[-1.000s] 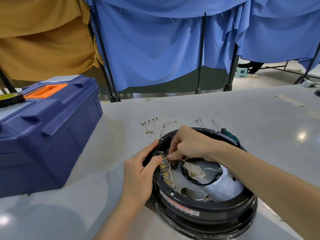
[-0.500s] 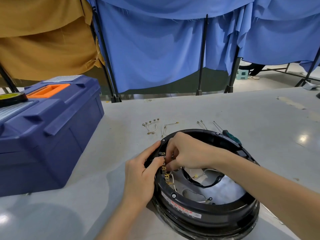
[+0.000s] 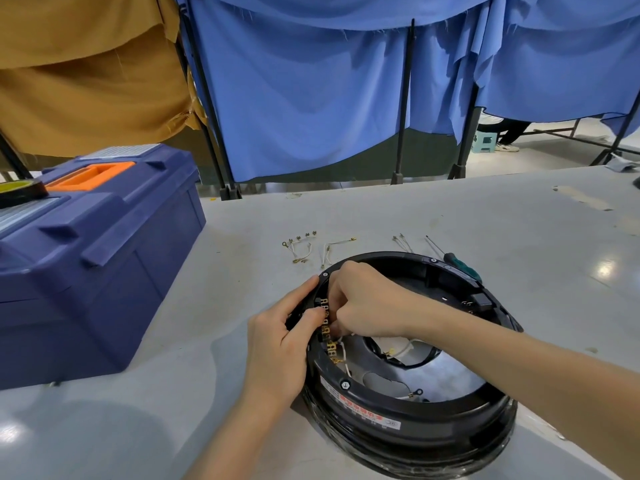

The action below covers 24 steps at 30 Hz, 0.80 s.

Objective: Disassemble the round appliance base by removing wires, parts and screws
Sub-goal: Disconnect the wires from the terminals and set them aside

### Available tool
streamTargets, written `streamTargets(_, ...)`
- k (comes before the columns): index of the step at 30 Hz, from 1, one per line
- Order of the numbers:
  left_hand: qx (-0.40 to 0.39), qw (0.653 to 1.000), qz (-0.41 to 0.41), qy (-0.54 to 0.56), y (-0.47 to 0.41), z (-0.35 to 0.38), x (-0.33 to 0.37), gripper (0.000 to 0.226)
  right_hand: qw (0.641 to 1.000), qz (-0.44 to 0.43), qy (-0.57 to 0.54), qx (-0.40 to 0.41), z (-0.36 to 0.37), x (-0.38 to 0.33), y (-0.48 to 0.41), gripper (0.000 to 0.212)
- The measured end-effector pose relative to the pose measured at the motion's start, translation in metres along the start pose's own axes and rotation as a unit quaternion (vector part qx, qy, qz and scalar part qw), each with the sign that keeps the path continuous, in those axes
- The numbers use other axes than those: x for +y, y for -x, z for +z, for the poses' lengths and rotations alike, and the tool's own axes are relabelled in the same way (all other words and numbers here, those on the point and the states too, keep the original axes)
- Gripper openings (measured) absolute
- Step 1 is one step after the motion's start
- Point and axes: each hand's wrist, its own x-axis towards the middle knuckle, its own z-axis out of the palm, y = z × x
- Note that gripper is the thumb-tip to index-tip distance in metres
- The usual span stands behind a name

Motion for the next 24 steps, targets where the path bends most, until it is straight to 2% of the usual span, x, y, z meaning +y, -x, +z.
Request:
streamTargets(3, 0.002, 1.0, -0.002, -0.004, -0.0004, -0.0001, -0.0004, 0.036, 1.0, 0.006, -0.005, 0.001, 0.001, 0.0005, 0.0002, 0.016)
streamTargets(7, 0.004, 1.0, -0.004, -0.004, -0.0004, 0.0003, -0.0005, 0.037, 1.0, 0.009, -0.012, -0.008, 0.0005, 0.0003, 0.002, 0.009)
streamTargets(11, 0.003, 1.0, -0.004, -0.007, -0.0008, 0.0002, -0.0005, 0.038, 0.999, 0.005, 0.014, 0.038, 0.0037, -0.0028, 0.0006, 0.012)
streamTargets(16, 0.0, 1.0, -0.003, -0.003, -0.0008, -0.0007, -0.0014, 0.041, 0.999, 0.032, -0.014, 0.0, 0.0019, -0.0051, 0.0024, 0.014)
streamTargets(21, 0.001, 1.0, -0.003, -0.01, -0.0004, -0.0005, -0.0007, 0.039, 0.999, 0.025, 0.006, 0.039, 0.0033, -0.0087, 0.0036, 0.019)
streamTargets(24, 0.001, 1.0, -0.001, -0.008, 0.0006, -0.0007, 0.0007, 0.038, 0.999, 0.032, -0.002, 0.03, 0.0034, -0.0079, 0.0043, 0.019)
